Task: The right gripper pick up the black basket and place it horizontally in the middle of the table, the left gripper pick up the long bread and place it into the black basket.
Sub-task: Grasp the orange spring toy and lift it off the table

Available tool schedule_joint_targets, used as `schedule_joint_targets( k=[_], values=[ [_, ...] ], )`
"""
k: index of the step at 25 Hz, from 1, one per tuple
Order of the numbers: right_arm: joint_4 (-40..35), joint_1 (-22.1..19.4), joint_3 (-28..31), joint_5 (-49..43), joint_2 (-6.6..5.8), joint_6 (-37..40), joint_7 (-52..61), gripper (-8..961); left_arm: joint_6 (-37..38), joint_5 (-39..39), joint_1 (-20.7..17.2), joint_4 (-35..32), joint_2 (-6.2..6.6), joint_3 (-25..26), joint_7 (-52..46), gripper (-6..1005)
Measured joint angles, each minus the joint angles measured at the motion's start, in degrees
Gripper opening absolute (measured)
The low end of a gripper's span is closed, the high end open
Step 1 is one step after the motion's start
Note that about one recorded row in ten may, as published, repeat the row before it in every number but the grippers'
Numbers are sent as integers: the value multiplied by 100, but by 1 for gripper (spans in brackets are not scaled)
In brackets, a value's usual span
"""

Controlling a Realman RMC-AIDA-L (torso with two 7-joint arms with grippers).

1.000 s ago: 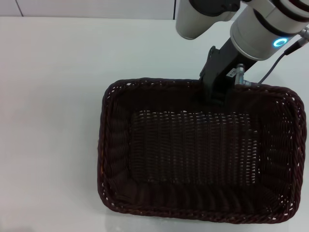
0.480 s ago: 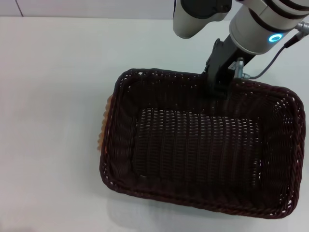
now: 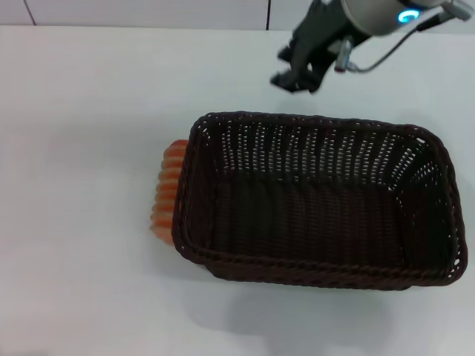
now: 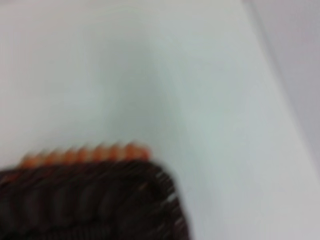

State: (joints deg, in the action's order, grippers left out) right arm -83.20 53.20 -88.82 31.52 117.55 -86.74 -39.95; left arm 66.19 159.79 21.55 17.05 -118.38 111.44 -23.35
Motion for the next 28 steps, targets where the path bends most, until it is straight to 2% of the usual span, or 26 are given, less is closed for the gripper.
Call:
schedule_joint_targets(
  k=[3, 4, 8, 12, 13, 14, 15, 16, 17, 22, 24, 27, 28],
  values=[
    [-48, -259, 362, -9, 32, 803, -1, 318, 7, 24, -10, 0, 0, -7, -5, 756],
    [-48, -259, 362, -9, 32, 803, -1, 318, 9, 38, -11, 0, 0, -11, -5, 755],
    [-234, -759, 872, 144, 134, 1801, -154, 318, 17, 53, -10, 4, 20, -186, -5, 754],
    [-419, -1632, 970, 964, 149, 3083, -691, 318, 10, 56, 6, 25, 35, -319, -5, 752],
    [-452, -2089, 929, 1578, 149, 3757, -1155, 318, 5, 60, 11, 47, 35, -369, -5, 751],
    [-453, -2290, 898, 1906, 149, 4065, -1435, 318, 1, 60, 14, 65, 37, -436, -5, 751],
    [-453, -2290, 898, 1906, 149, 4065, -1435, 317, 1, 60, 14, 65, 37, -436, -5, 751],
    [-406, -2737, 797, 2618, 155, 4732, -2145, 317, -3, 63, 17, 91, 39, -530, -5, 750],
    [-406, -2737, 797, 2618, 155, 4732, -2145, 316, -4, 63, 7, 147, 42, -688, -5, 750],
    [-16, -3560, 203, 4459, 172, 6447, -4213, 314, 0, 63, -92, 376, 45, -1114, -4, 748],
    [178, -3715, -134, 5010, 177, 7245, -4869, 313, 1, 63, -114, 425, 45, -1354, -3, 747],
    [370, -3790, -579, 5235, 181, 8367, -5137, 311, -38, 133, -118, 480, 54, -1758, -3, 745],
    [496, -3799, -1010, 5222, 181, 9378, -5104, 310, -64, 167, -118, 514, 58, -1833, -3, 745]
  ],
)
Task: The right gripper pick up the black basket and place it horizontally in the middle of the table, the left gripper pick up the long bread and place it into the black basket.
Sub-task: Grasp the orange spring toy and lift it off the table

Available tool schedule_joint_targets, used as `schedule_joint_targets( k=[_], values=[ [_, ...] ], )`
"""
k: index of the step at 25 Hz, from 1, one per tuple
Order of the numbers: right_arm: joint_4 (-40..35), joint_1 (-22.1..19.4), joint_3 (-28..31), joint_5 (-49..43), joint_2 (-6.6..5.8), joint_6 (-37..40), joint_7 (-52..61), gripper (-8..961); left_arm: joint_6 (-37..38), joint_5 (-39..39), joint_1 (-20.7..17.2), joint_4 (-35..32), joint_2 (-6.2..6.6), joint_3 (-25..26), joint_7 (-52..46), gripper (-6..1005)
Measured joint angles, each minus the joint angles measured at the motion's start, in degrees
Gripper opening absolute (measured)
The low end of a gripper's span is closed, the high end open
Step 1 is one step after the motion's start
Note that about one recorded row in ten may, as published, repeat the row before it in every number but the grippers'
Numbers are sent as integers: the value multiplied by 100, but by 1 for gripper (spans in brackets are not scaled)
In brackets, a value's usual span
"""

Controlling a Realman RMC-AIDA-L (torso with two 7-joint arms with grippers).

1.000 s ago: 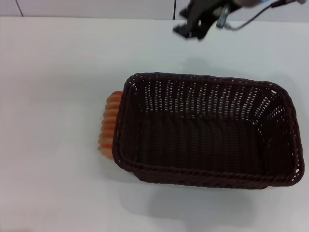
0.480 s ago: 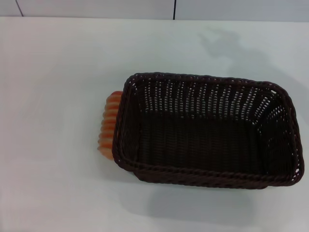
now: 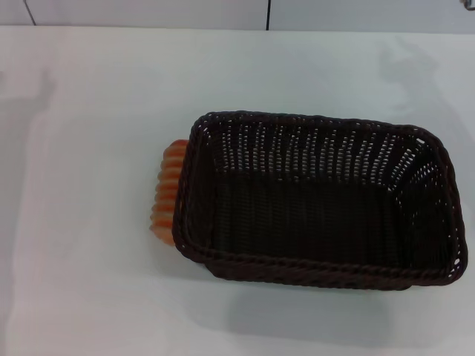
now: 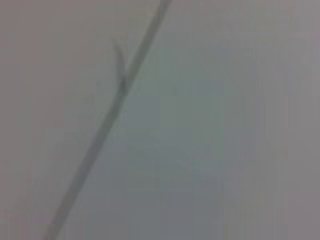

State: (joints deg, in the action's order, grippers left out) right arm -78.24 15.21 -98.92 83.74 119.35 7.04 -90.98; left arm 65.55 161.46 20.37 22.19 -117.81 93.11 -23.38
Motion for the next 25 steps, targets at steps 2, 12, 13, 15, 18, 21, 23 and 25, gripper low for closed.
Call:
schedule_joint_targets(
  k=[2, 12, 13, 15, 18, 21, 23, 25],
  values=[
    [41, 8, -190, -16, -2, 369, 28, 309, -140, 142, -17, 138, 1, -110, -50, 744],
    [864, 56, -1875, -2208, -14, 3827, 2207, 309, -329, 395, -27, 366, 3, -200, -450, 740],
    [975, 55, -1946, -2300, -18, 4050, 2386, 309, -324, 396, -32, 371, 4, -201, -454, 739],
    [1228, 66, -2018, -2456, -24, 4473, 2793, 309, -317, 396, -55, 379, 9, -223, -522, 739],
    [1922, 69, -2013, -2863, -34, 5305, 4185, 309, -307, 393, -92, 409, 44, -309, -674, 737],
    [2343, 46, -1962, -3028, -39, 5726, 5110, 308, -417, 395, -177, 627, 153, -617, -804, 736],
    [2770, 29, -1908, -3087, -39, 6158, 5994, 308, -847, 395, -289, 1058, 283, -945, -893, 735],
    [3177, 27, -1866, -3091, -39, 6512, 6736, 308, -1449, 397, -402, 1562, 415, -1191, -999, 734]
  ],
)
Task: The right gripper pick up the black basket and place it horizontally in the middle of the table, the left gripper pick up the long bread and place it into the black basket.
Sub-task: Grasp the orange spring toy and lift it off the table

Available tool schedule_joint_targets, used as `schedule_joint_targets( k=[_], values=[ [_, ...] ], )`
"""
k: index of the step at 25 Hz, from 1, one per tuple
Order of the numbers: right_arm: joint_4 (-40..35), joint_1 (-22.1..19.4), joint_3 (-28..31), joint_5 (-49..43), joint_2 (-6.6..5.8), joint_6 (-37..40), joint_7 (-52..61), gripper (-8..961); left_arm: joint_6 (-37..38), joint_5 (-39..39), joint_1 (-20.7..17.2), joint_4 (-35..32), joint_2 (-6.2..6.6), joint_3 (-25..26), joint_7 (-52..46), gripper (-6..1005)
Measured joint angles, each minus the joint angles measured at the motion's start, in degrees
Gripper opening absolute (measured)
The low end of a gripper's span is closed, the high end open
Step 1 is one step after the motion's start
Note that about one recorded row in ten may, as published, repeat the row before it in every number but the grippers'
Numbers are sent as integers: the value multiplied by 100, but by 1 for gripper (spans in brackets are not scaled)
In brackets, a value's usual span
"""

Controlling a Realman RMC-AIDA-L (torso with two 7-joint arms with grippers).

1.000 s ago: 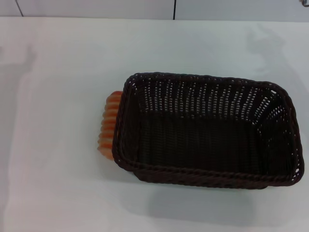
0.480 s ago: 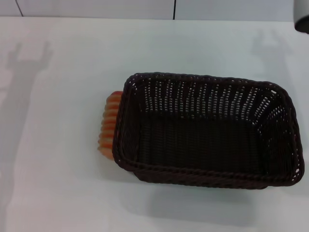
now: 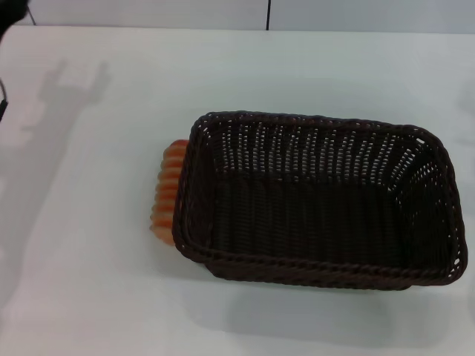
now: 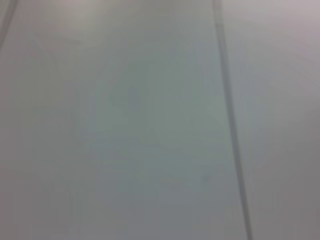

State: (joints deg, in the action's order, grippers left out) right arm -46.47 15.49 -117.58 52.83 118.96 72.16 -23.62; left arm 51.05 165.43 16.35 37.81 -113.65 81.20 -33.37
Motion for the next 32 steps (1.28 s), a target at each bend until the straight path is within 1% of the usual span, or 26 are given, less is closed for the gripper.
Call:
schedule_joint_targets(
  k=[1, 3, 5, 7, 9, 10, 11, 12, 13, 15, 16, 17, 18, 20, 21, 22, 23, 24, 26, 28, 30, 32],
  values=[
    [251, 6, 23, 0, 0, 147, 338, 308, -468, 1, -86, 413, 104, -155, -60, 734],
    [567, 22, 42, -1, 5, 288, 646, 308, -1456, 0, -264, 1160, 260, -310, -108, 733],
    [817, 44, 40, 2, 20, 343, 741, 308, -2358, -3, -449, 1904, 372, -365, -115, 732],
    [895, 61, 27, 2, 23, 343, 746, 308, -3286, -3, -663, 2636, 476, -385, -106, 731],
    [1024, 111, 11, 2, 24, 338, 754, 309, -4071, -5, -838, 3272, 537, -378, -91, 730],
    [1162, 184, 4, 0, 26, 336, 805, 309, -4974, -6, -1003, 3891, 555, -324, -55, 730],
    [1162, 184, 4, 0, 26, 336, 805, 309, -4974, -6, -1003, 3891, 555, -324, -55, 730],
    [1219, 216, 5, 0, 23, 337, 844, 309, -5475, -8, -1071, 4208, 550, -277, -7, 729],
    [1293, 260, 9, -1, 19, 341, 903, 309, -5779, -10, -1109, 4415, 537, -244, 35, 729],
    [1480, 387, 44, -2, 2, 350, 1060, 309, -6502, -21, -1155, 4822, 466, -149, 229, 728],
    [1589, 457, 67, -3, -6, 351, 1129, 309, -6834, -27, -1160, 4981, 401, -92, 344, 727],
    [1663, 513, 88, -3, -16, 352, 1181, 309, -7332, -32, -1156, 5196, 282, 20, 559, 727],
    [1770, 599, 115, -4, -25, 354, 1238, 308, -7648, -37, -1145, 5311, 191, 97, 724, 727],
    [2048, 814, 164, -8, -58, 360, 1412, 308, -8333, -39, -1090, 5578, -86, 345, 1158, 726],
    [2048, 814, 164, -8, -58, 360, 1412, 308, -8594, -41, -1058, 5671, -201, 445, 1337, 725],
    [2164, 892, 166, -9, -86, 360, 1534, 308, -8949, -40, -1008, 5796, -324, 575, 1570, 725],
    [2255, 955, 164, -10, -129, 356, 1664, 308, -9249, -41, -958, 5908, -418, 676, 1745, 725],
    [2332, 1000, 162, -11, -169, 344, 1815, 308, -9755, -56, -833, 6085, -464, 766, 1893, 724],
    [2474, 1061, 164, -11, -241, 329, 2102, 308, -10227, -75, -675, 6199, -447, 794, 1929, 723],
    [2611, 1104, 169, -11, -316, 337, 2392, 308, -10917, -92, -411, 6281, -434, 831, 1958, 722],
    [2696, 1118, 165, -11, -379, 358, 2546, 308, -11352, -88, -206, 6302, -434, 862, 2004, 722],
    [2711, 1109, 158, -11, -397, 359, 2560, 308, -11660, -85, -4, 6260, -437, 879, 2072, 721]
  ],
)
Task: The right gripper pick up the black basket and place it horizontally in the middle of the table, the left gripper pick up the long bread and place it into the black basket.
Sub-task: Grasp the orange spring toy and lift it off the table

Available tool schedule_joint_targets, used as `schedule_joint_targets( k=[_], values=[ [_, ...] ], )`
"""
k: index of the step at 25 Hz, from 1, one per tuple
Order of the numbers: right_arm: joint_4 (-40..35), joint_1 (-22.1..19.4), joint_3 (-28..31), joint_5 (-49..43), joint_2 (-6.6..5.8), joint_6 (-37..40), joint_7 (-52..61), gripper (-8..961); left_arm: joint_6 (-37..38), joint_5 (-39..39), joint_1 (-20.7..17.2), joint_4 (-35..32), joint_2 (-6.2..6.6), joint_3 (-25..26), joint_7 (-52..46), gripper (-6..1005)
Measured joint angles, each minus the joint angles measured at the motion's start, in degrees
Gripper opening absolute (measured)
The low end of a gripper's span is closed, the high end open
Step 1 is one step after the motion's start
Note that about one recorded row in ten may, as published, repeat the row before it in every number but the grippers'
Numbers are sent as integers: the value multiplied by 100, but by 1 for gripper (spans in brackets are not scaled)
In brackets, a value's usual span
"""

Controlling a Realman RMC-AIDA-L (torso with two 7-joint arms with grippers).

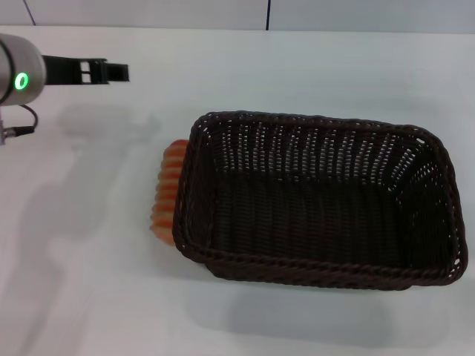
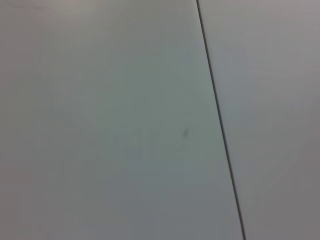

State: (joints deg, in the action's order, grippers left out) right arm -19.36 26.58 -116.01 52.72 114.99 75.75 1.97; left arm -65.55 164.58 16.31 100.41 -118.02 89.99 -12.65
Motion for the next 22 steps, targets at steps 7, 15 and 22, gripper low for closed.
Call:
schedule_joint_targets(
  k=[7, 15, 22],
  values=[
    [25, -103, -20, -7, -47, 13, 76, 308, -1193, -20, 859, -582, -4, 133, 286, 718],
    [85, -199, -21, -239, -47, 296, 79, 309, -1848, -137, 1385, -1200, -21, 202, 513, 714],
    [130, -211, -20, -300, -38, 436, 82, 309, -1900, -634, 1508, -1594, -13, 321, 699, 711]
  ],
)
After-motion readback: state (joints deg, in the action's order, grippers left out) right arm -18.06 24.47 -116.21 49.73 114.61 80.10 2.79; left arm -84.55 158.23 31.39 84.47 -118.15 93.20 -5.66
